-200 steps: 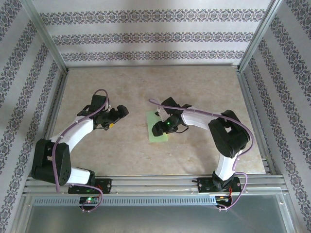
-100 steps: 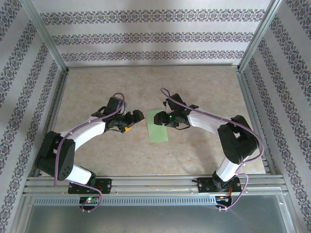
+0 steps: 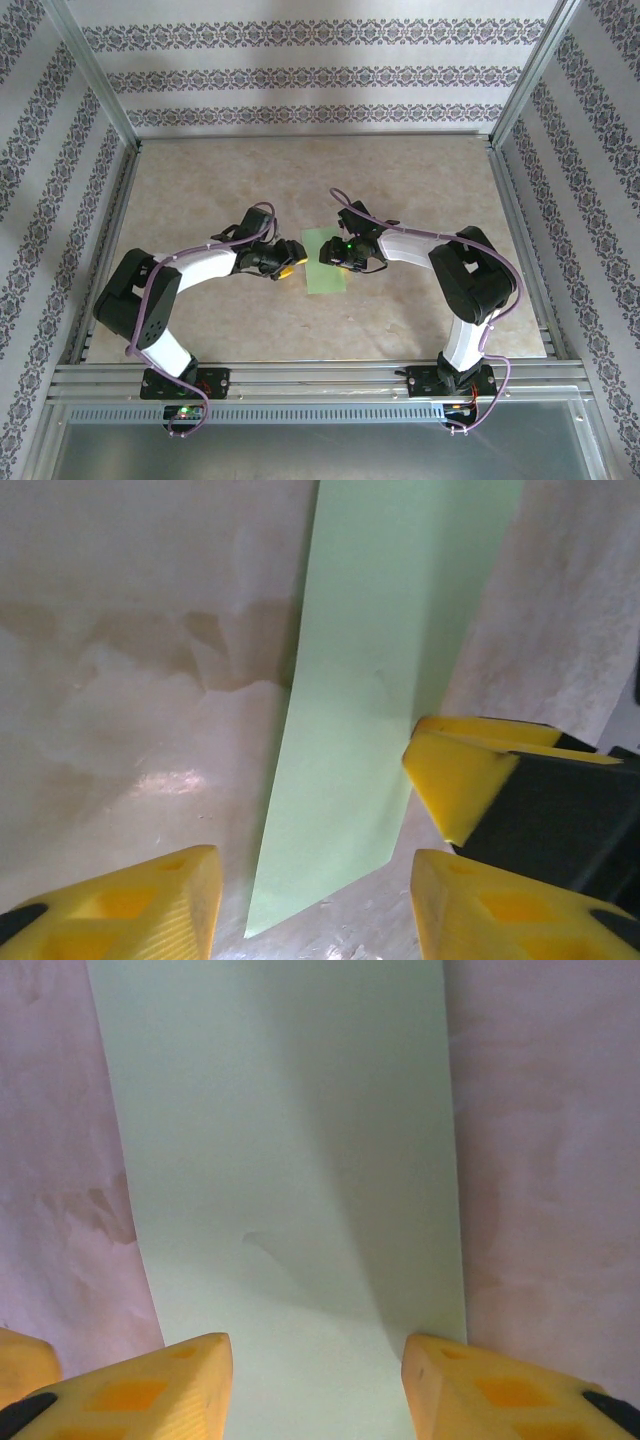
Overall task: Fold a paper plane with a square sheet of paper (pick it up from the middle)
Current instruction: Third fold the triangle at the center of the table.
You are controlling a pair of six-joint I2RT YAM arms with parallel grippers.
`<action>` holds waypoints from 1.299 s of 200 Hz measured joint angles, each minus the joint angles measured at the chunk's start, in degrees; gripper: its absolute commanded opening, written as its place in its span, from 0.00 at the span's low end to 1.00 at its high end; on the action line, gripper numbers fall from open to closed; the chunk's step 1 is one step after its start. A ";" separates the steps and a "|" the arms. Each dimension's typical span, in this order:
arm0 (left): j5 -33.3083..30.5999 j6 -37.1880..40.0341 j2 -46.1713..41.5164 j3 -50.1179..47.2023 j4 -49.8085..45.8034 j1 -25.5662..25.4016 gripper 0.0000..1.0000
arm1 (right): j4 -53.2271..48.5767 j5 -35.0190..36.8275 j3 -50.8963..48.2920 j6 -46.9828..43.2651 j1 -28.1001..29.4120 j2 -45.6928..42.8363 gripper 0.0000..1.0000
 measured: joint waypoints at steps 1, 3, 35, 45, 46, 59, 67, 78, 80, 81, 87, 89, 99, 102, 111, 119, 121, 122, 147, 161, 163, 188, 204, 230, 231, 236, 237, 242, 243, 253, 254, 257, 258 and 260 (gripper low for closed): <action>0.02 0.00 0.04 0.00 0.00 -0.04 0.49 | 0.04 -0.02 0.00 0.00 -0.02 0.00 0.51; 0.00 -0.13 0.17 0.00 0.00 -0.20 0.48 | 0.07 -0.02 -0.04 0.00 -0.02 0.02 0.51; 0.57 -0.74 2.23 0.11 0.17 -1.62 0.42 | 0.26 -0.02 -0.20 0.42 -0.04 0.07 0.50; 0.96 -0.96 2.99 0.26 0.17 -2.03 0.41 | 0.26 0.00 -0.20 0.44 -0.04 0.07 0.50; 0.96 -0.94 3.10 0.28 0.17 -2.10 0.41 | 0.26 0.00 -0.20 0.44 -0.04 0.07 0.50; 1.11 -0.98 3.78 0.42 0.17 -2.62 0.40 | 0.28 0.00 -0.20 0.44 -0.04 0.09 0.50; 1.25 -0.98 3.93 0.44 0.17 -2.95 0.39 | 0.26 0.00 -0.20 0.44 -0.04 0.13 0.50; 1.29 -0.98 4.00 0.46 0.15 -3.28 0.39 | 0.26 0.00 -0.20 0.44 -0.11 0.15 0.50; 1.31 -0.96 4.00 0.46 0.15 -3.30 0.39 | 0.26 0.00 -0.20 0.46 -0.15 0.15 0.50; 1.31 -0.98 4.00 0.46 0.15 -3.30 0.39 | 0.26 0.00 -0.20 0.46 -0.17 0.15 0.50; 1.31 -0.96 4.00 0.46 0.15 -3.37 0.38 | 0.26 -0.02 -0.20 0.48 -0.22 0.17 0.50; 1.31 -0.96 4.00 0.46 0.15 -3.39 0.38 | 0.26 -0.04 -0.20 0.52 -0.31 0.17 0.50; 1.29 -0.96 4.09 0.63 0.15 -3.39 0.38 | 0.26 -0.15 -0.22 0.70 -0.35 0.28 0.50; 1.29 -0.96 4.11 0.68 0.15 -3.41 0.38 | 0.26 -0.20 -0.22 0.76 -0.39 0.31 0.50; 1.27 -0.96 4.26 0.83 0.15 -3.52 0.38 | 0.26 -0.24 -0.22 0.90 -0.42 0.33 0.50; 1.29 -0.96 4.46 1.03 0.15 -3.61 0.38 | 0.28 -0.24 -0.22 1.05 -0.42 0.33 0.50; 1.29 -0.96 4.52 1.11 0.13 -3.65 0.38 | 0.26 -0.24 -0.22 1.09 -0.42 0.33 0.50; 1.31 -0.96 4.55 1.14 0.15 -3.67 0.38 | 0.28 -0.24 -0.22 1.11 -0.42 0.33 0.50; 1.31 -0.96 5.99 1.95 0.15 -3.69 0.38 | 0.28 -0.24 -0.22 1.29 -0.42 0.33 0.49; 1.27 -0.94 6.62 2.19 0.07 -3.80 0.38 | 0.28 -0.24 -0.22 1.29 -0.42 0.33 0.49; 1.27 -0.94 6.67 2.21 0.07 -3.82 0.38 | 0.28 -0.24 -0.22 1.31 -0.42 0.33 0.49; 1.29 -0.90 6.84 2.60 -0.20 -3.96 0.35 | 0.28 -0.24 -0.22 1.31 -0.42 0.35 0.49; 1.49 -0.92 6.99 2.62 -0.15 -4.02 0.35 | 0.26 -0.24 -0.22 1.29 -0.44 0.44 0.49; 2.78 -0.92 6.99 2.64 0.79 -4.13 0.31 | 0.26 -0.24 -0.22 1.29 -0.44 0.44 0.48; 2.80 -0.92 6.99 2.64 0.81 -4.13 0.31 | 0.26 -0.24 -0.22 1.31 -0.44 0.44 0.48; 2.93 -0.92 6.99 2.64 0.94 -4.20 0.30 | 0.26 -0.24 -0.22 1.31 -0.44 0.44 0.48; 2.95 -0.92 6.99 2.64 0.96 -4.20 0.30 | 0.26 -0.24 -0.22 1.31 -0.44 0.44 0.48; 3.04 -0.92 6.99 2.64 1.03 -4.26 0.30 | 0.26 -0.24 -0.22 1.29 -0.44 0.44 0.48; 3.10 -0.92 6.99 2.64 1.05 -4.28 0.30 | 0.26 -0.24 -0.22 1.31 -0.44 0.44 0.48; 3.45 -0.90 6.99 2.64 1.11 -4.35 0.30 | 0.26 -0.24 -0.22 1.29 -0.44 0.44 0.48; 3.45 -0.90 6.99 2.64 1.11 -4.35 0.30 | 0.26 -0.24 -0.22 1.29 -0.44 0.44 0.48; 3.50 -0.90 6.99 2.64 1.14 -4.35 0.30 | 0.26 -0.24 -0.22 1.31 -0.44 0.44 0.48; 3.52 -0.90 6.99 2.64 1.14 -4.35 0.30 | 0.26 -0.24 -0.22 1.29 -0.44 0.44 0.48; 3.58 -0.90 6.99 2.64 1.14 -4.35 0.30 | 0.26 -0.24 -0.22 1.29 -0.44 0.44 0.48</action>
